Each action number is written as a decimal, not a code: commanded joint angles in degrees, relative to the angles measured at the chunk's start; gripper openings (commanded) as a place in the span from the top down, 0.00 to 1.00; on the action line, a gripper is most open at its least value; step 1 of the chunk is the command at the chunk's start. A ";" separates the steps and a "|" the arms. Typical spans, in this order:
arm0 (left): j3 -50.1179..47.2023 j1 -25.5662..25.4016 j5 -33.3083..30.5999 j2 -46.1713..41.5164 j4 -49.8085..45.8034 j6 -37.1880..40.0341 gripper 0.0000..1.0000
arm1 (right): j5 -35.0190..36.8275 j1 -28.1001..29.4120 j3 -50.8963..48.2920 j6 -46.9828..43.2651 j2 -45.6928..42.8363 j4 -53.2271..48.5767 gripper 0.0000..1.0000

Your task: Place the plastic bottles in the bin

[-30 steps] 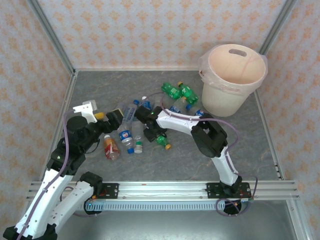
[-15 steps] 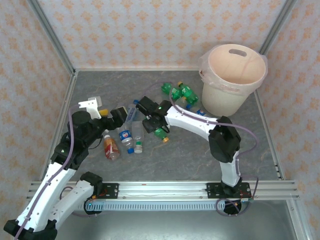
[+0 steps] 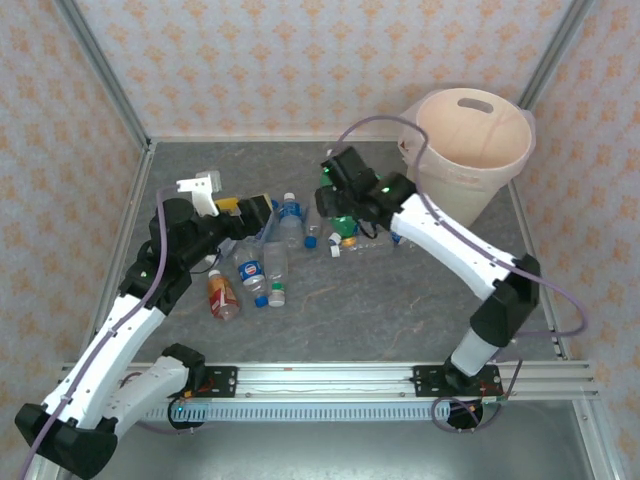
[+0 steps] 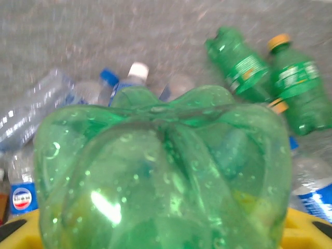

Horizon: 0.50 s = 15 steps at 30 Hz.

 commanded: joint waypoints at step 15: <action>1.57 -8.05 -2.16 3.23 7.01 -0.29 0.01 | -1.39 -22.55 4.89 6.60 -9.63 0.34 0.48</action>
